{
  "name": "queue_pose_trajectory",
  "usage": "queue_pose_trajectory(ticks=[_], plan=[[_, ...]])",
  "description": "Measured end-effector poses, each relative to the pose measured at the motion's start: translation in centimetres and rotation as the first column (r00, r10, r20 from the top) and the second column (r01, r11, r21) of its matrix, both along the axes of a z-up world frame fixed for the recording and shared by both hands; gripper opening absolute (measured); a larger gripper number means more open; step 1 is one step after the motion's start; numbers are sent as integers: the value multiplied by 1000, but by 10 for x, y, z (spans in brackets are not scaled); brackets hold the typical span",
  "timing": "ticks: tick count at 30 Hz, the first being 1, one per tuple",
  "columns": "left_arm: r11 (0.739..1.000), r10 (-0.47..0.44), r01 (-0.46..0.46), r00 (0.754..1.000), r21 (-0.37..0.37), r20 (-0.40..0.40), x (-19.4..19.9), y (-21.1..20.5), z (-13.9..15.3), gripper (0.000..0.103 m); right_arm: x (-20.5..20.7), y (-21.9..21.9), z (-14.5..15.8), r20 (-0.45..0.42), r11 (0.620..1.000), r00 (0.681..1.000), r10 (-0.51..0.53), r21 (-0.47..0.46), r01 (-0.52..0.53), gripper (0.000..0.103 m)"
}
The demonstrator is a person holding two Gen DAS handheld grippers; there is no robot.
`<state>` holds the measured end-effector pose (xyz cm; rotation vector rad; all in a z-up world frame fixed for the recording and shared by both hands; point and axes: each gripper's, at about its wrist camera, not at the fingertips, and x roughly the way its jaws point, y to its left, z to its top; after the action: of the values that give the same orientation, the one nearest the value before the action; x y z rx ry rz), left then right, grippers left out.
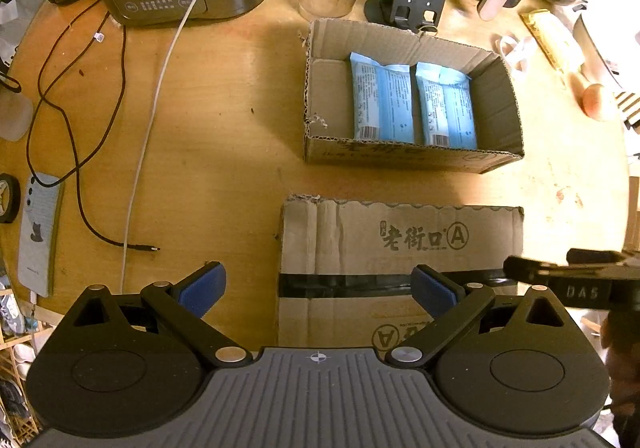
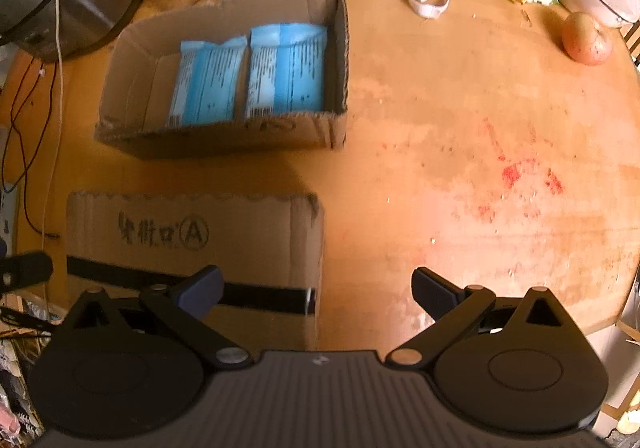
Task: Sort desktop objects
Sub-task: 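Bring both grippers to the closed cardboard box and grip its sides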
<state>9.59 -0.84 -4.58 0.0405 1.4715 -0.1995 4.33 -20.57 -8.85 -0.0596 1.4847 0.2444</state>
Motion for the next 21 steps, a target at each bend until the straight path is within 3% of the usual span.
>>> queue_pose_trajectory(ticks=[11,21], plan=[[1000,0,0,1000,3,-8,-2,2,-4,101,-7,1,-7,-25,999,1000,1,32,0,103],[996,-11,8,1000,-84,-29,-4,23,-24,101,-6,-15,-20,-34,987,999,-1,158,6,103]])
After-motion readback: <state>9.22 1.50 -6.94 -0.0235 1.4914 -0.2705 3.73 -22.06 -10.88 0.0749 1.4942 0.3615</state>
